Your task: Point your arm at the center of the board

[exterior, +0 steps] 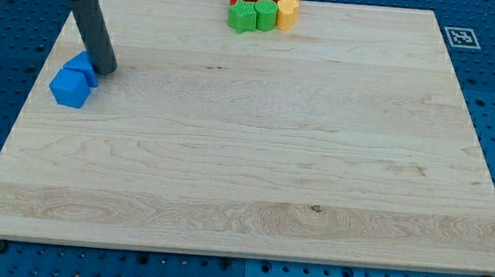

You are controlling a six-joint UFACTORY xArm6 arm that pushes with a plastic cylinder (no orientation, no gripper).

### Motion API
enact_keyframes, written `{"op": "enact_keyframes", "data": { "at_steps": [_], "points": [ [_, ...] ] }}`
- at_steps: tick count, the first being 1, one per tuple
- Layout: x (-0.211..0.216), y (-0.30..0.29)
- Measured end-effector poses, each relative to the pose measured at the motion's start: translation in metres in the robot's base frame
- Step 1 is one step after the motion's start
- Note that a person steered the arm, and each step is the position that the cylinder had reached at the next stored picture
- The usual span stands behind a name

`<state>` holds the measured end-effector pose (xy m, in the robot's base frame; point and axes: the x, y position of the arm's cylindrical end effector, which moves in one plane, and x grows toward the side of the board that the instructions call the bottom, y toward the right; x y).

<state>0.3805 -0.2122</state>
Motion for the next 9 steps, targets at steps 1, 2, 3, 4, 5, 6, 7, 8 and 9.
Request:
{"op": "enact_keyframes", "data": {
  "at_steps": [1,2,3,4,5,6,7,8,9],
  "points": [
    [-0.012,0.0],
    [-0.031,0.006],
    [-0.042,0.012],
    [-0.049,0.021],
    [-0.049,0.05],
    [-0.048,0.075],
    [-0.047,0.079],
    [-0.047,0.079],
    [-0.043,0.1]
  ]
}}
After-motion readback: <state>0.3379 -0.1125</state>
